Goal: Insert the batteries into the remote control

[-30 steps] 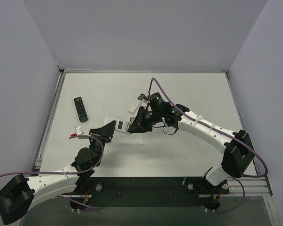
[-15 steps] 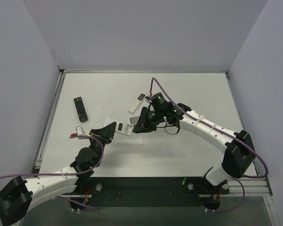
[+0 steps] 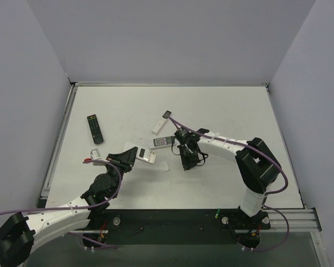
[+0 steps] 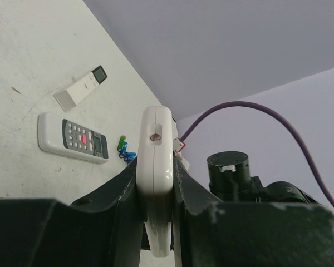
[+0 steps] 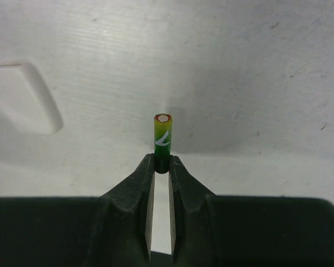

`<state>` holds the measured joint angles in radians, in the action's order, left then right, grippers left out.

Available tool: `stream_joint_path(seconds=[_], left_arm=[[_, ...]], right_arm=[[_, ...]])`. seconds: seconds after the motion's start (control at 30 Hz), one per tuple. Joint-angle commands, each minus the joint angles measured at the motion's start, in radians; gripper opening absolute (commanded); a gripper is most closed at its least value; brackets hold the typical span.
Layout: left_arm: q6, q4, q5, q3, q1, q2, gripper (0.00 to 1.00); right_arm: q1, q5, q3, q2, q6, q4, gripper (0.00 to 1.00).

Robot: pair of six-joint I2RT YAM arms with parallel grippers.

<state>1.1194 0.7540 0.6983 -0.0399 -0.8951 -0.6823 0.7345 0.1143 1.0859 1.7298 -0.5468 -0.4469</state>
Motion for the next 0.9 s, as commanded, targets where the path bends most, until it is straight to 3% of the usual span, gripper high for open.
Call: stream_joint_path(seconds=[0.0,0.07,0.2,0.4,0.63,0.87], left_arm=[[0.046,-0.015,-0.016,0.127,-0.001,0.018,0.0],[0.051,-0.015,-0.02,0.123,-0.001,0.013,0.0],[0.056,-0.016,-0.029,0.107,0.001,-0.003,0.0],[0.072,0.011,-0.048,0.107,0.001,-0.037,0.0],[0.068,0.031,-0.045,0.104,-0.001,-0.043,0.0],[0.051,0.064,-0.06,0.106,-0.001,-0.04,0.0]], right_arm=[[0.006,-0.111,0.012,0.046,0.07,-0.046,0.04],[0.006,-0.111,0.014,0.071,0.071,-0.047,0.08],[0.006,-0.14,0.009,0.074,0.067,-0.046,0.28],[0.008,-0.081,-0.003,-0.094,0.036,-0.033,0.47],[0.008,0.138,-0.049,-0.363,-0.142,0.166,0.46],[0.013,0.323,-0.08,-0.339,-0.323,0.379,0.45]])
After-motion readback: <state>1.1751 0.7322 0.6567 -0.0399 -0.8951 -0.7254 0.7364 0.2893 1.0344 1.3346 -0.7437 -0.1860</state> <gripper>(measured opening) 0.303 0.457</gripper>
